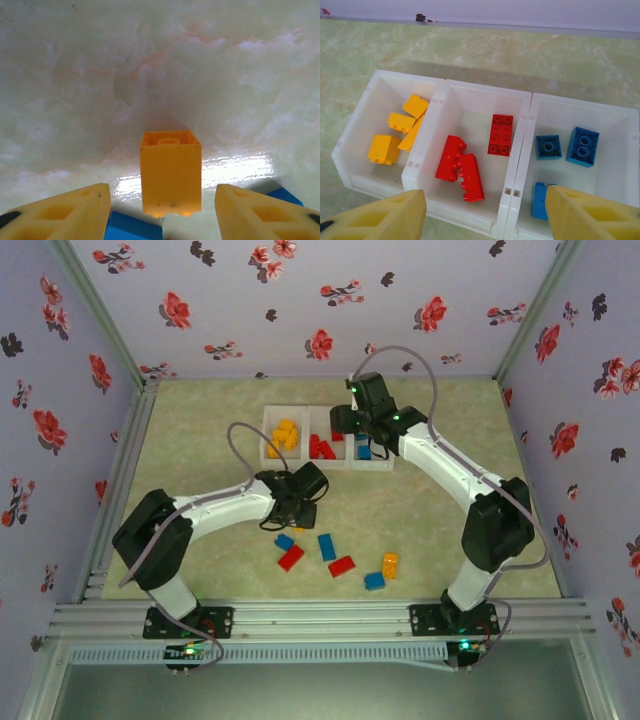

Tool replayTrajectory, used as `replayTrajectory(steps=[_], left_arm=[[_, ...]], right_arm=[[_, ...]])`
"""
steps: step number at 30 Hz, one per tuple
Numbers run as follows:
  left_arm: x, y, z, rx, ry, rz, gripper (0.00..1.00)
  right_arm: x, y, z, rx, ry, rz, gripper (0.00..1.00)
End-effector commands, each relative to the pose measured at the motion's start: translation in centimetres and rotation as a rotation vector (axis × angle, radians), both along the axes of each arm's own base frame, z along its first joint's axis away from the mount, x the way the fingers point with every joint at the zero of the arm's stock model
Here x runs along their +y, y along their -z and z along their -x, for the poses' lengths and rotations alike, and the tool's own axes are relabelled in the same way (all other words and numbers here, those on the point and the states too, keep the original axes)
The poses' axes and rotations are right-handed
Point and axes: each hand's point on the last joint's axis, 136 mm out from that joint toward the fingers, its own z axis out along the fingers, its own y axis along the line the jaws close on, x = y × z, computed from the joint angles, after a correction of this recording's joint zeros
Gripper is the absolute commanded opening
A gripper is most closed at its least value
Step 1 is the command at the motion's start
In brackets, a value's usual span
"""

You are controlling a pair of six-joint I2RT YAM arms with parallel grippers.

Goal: Sort the legos into containers by color

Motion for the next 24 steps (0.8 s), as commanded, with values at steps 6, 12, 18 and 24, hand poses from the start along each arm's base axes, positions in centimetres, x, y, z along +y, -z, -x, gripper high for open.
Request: replayTrajectory(steps=[6, 12, 18, 24], left_arm=[[-1.1, 1.0, -0.1, 0.027, 0.017, -0.023, 0.56], [-1.3, 1.7, -0.2, 0.037, 0.025, -0.041, 0.53], [-1.2, 2.2, -0.2, 0.046, 0.024, -0.061, 0.46], [-0.7, 2.3, -0.3, 0.046, 0.018, -0.087, 0.37]], right_arm=[[-0.5, -0.3, 0.1, -0.017, 0.008, -0.01, 0.65], [-0.4, -0.1, 0.0, -0.012, 0.008, -0.013, 0.65], [-0.5, 0.3, 0.2, -0.005, 0.007, -0.011, 0.65], [-0.7, 0.1, 0.4, -0.007, 0.009, -0.015, 0.64]])
